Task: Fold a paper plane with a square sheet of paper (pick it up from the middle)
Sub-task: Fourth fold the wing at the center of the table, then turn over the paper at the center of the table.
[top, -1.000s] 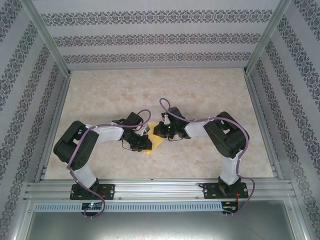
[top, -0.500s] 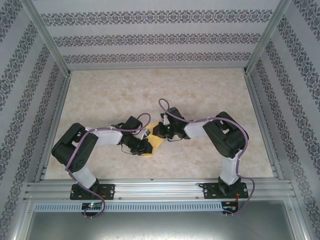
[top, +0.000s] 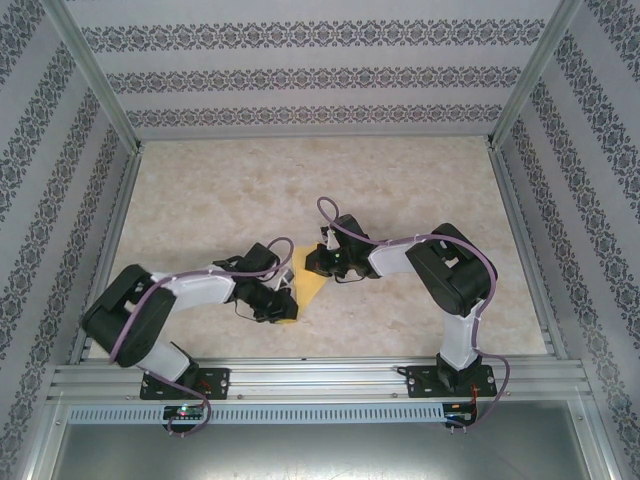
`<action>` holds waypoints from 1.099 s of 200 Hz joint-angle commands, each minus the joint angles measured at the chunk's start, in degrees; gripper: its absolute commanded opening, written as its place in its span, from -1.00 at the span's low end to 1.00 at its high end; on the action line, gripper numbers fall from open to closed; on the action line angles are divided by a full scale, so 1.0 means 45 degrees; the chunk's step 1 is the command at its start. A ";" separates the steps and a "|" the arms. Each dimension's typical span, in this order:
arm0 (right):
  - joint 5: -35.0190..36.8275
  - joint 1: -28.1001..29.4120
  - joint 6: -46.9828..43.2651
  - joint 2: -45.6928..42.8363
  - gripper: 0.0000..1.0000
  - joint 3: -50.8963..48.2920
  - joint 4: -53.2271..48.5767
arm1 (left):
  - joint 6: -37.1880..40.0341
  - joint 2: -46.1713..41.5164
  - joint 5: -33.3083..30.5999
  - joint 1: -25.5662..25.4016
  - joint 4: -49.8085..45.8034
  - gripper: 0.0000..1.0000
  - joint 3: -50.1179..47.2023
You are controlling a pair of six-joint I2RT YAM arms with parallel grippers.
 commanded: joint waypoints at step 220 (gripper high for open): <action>0.2158 -0.0212 0.0845 -0.3978 -0.28 -0.2185 -0.2926 | 0.1919 0.4149 -0.3637 0.1080 -0.3221 -0.28 0.6353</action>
